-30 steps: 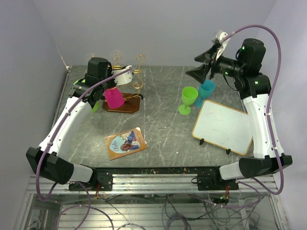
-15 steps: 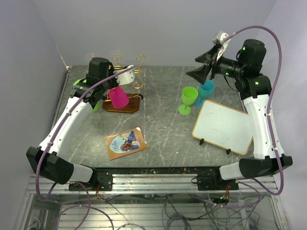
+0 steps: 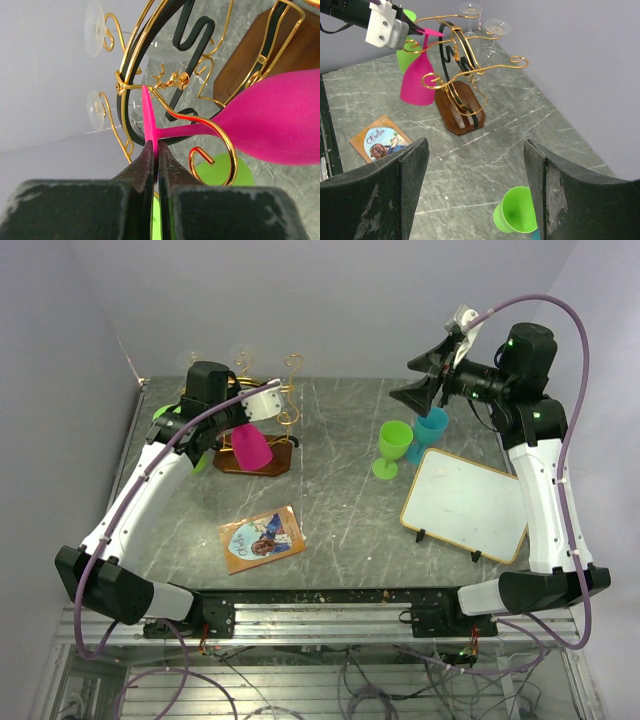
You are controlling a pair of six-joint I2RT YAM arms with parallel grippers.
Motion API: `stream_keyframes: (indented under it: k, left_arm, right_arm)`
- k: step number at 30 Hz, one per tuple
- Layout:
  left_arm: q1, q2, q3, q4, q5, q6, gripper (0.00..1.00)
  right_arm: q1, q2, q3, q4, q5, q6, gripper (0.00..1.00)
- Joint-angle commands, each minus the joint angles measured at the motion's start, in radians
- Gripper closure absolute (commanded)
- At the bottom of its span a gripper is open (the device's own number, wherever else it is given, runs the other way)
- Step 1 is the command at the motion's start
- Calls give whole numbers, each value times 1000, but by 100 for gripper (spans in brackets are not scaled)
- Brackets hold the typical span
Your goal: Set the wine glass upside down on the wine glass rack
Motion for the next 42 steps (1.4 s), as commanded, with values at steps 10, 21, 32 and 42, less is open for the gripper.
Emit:
stream_keyframes:
  k: [10,21,32,42]
  left_arm:
    - [-11,-34,40,-61,65,-14,93]
    - [-12,-55,71,-124,96,-19,93]
    - [-12,-65,94,-175,81,-6,93]
    - [-13,-73,85,-219,41,17,93]
  right_arm:
    - [-20,-35,-24,34,-26,23,23]
    - [-26,-34,-38,39,-23,14,23]
    - [-30,-37,-55,39,-16,0,22]
    - [-33,-30,-74,33,25,-32,21]
